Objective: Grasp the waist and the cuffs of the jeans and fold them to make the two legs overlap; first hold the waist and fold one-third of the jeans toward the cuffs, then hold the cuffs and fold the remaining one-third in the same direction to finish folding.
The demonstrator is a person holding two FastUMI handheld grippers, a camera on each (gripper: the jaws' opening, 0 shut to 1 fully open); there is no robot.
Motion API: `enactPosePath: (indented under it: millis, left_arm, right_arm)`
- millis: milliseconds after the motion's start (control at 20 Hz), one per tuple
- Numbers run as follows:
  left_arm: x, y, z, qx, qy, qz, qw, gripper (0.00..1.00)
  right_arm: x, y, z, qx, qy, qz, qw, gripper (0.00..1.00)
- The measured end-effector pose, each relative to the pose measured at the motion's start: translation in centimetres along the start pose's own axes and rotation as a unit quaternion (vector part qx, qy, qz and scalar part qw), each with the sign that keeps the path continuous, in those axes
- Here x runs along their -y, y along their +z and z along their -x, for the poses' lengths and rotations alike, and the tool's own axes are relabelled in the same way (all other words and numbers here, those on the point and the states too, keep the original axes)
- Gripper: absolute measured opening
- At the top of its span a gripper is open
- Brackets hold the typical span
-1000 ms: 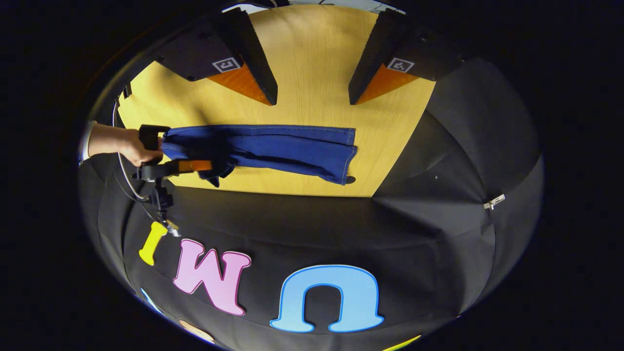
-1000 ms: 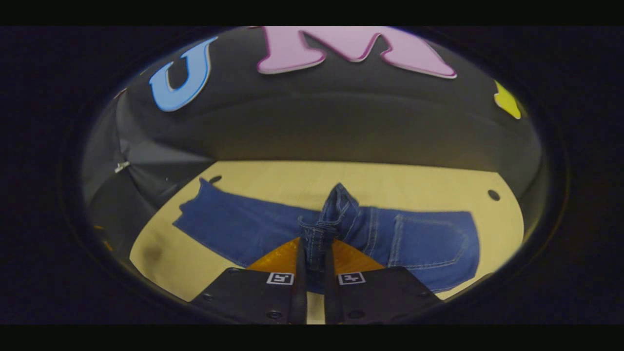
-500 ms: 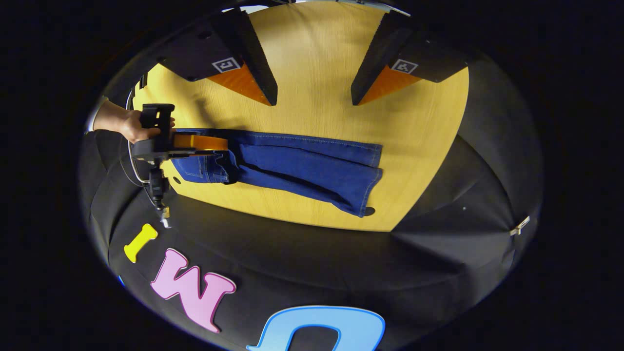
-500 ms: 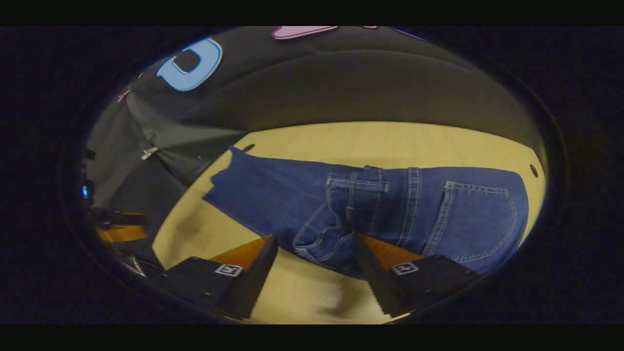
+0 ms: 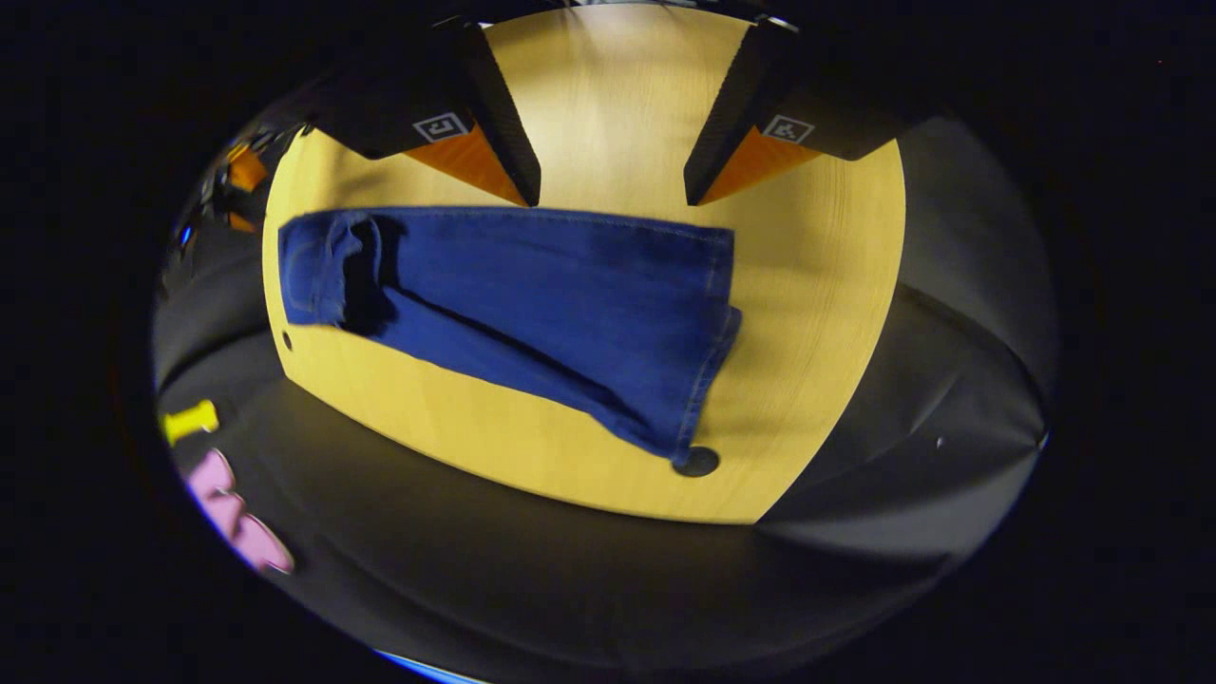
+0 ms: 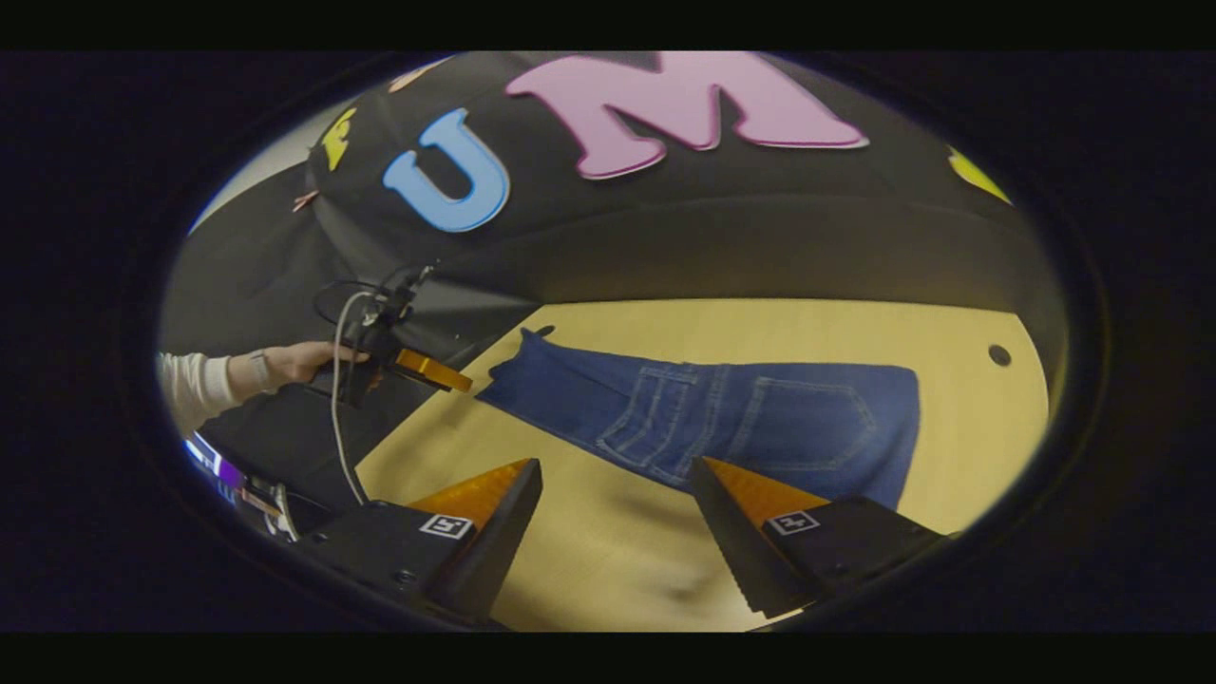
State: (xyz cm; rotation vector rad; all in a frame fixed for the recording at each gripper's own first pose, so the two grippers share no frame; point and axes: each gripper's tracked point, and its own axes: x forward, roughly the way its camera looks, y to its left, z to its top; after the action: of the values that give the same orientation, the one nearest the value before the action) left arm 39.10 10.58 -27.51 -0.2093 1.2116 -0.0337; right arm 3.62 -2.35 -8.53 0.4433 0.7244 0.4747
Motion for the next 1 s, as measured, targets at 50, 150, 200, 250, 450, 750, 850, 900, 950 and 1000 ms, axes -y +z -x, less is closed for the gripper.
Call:
enactPosePath:
  millis: [50,150,200,250,450,750,850,900,950,1000]
  left_arm:
    - [-0.7,1.2,-1.0,-0.005,0.005,0.026,1.000,0.96]
    - [-2.6,2.5,-2.6,-0.025,0.028,0.049,0.998,0.96]
    - [-4.0,2.8,-3.6,-0.027,0.054,0.043,0.997,0.96]
    - [-5.1,3.3,-4.3,-0.031,0.076,0.034,0.996,0.96]
    - [-5.8,3.1,-6.8,-0.056,0.087,0.034,0.994,0.96]
    - [-5.8,2.6,-7.6,-0.065,0.102,0.029,0.992,0.94]
    - [-5.8,2.7,-7.5,-0.042,0.105,0.024,0.993,0.94]
    - [-5.7,2.6,-7.3,-0.045,0.105,0.030,0.993,0.98]
    - [-5.3,2.5,-7.6,-0.042,0.104,0.037,0.993,0.98]
    - [-5.3,2.2,-7.3,-0.050,0.111,0.042,0.992,0.75]
  right_arm:
    - [1.2,-1.0,0.7,-0.003,-0.012,-0.016,1.000,0.96]
    - [2.7,-2.3,1.7,-0.008,-0.030,-0.030,0.999,0.95]
    - [3.4,-2.8,2.5,-0.011,-0.037,-0.032,0.999,0.96]
    - [4.0,-3.2,3.2,-0.016,-0.044,-0.031,0.998,0.96]
    - [6.1,-4.0,4.5,-0.033,-0.061,-0.019,0.997,0.96]
    - [6.0,-3.3,3.6,-0.028,-0.054,-0.041,0.997,0.95]
    - [5.8,-3.2,3.0,-0.027,-0.051,-0.043,0.997,0.96]
    - [5.7,-3.3,3.1,-0.028,-0.049,-0.043,0.997,0.95]
    - [5.7,-3.4,3.1,-0.029,-0.048,-0.041,0.998,0.96]
    - [5.7,-3.4,3.3,-0.031,-0.047,-0.037,0.998,0.96]
